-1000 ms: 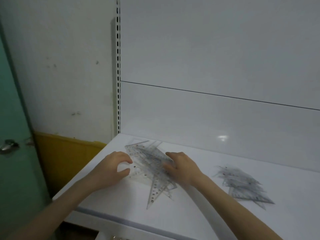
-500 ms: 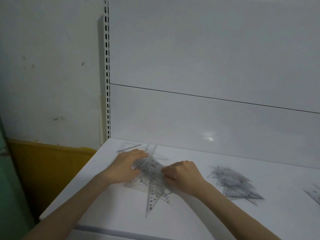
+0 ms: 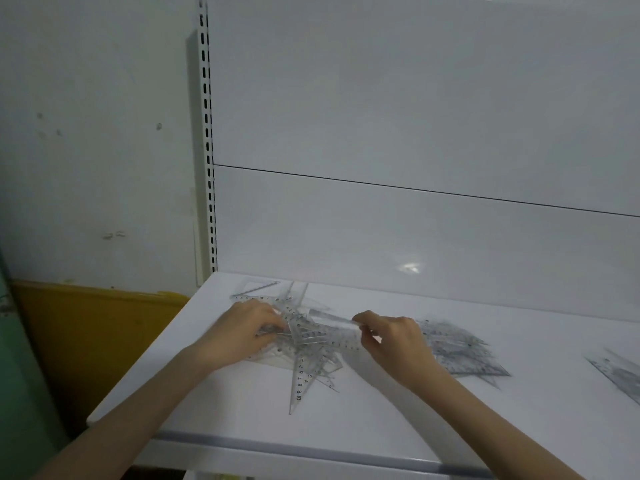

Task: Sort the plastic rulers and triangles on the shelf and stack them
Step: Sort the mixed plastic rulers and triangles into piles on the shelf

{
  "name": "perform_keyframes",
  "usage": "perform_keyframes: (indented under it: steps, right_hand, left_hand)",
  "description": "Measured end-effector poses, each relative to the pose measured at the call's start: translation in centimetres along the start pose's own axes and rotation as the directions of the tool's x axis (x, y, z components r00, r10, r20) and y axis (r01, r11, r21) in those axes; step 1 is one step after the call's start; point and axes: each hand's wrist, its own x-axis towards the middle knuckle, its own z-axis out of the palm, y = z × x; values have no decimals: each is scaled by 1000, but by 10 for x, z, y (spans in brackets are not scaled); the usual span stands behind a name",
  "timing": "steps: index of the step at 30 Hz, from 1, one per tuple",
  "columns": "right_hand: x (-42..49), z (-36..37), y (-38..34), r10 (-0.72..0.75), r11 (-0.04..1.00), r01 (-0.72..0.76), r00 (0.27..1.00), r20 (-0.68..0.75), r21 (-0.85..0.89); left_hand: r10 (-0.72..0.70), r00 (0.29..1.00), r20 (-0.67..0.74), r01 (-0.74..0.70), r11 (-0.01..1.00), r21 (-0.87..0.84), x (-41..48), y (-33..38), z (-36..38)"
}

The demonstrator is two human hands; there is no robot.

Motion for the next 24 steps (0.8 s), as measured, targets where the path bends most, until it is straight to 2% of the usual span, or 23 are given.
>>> perform_keyframes:
  steps: [5, 7, 10, 13, 18, 24]
  right_hand:
    - [-2, -11, 6, 85, 994, -79, 992, -94, 72]
    - [-4, -14, 4, 96, 993, -86, 989, -109, 86]
    - [-8, -15, 3, 103, 991, -93, 988, -111, 97]
    - [-11, -19, 2, 115, 989, -103, 987, -109, 109]
    - [-15, -26, 6, 175, 976, -165, 983, -60, 144]
    - [-20, -36, 6, 246, 960, -239, 969, -34, 147]
  left_hand:
    - [110, 991, -79, -97, 985, 144, -5, 2, 1]
    - [108, 990, -90, -96, 986, 133, -4, 4, 1]
    - [29, 998, 62, -33, 998, 61, 0, 14, 0]
    - [64, 985, 163, -71, 997, 41, 5, 28, 1]
    - [92, 985, 148, -100, 994, 49, 6, 30, 5]
    - [38, 998, 46, -39, 999, 34, 2, 34, 3]
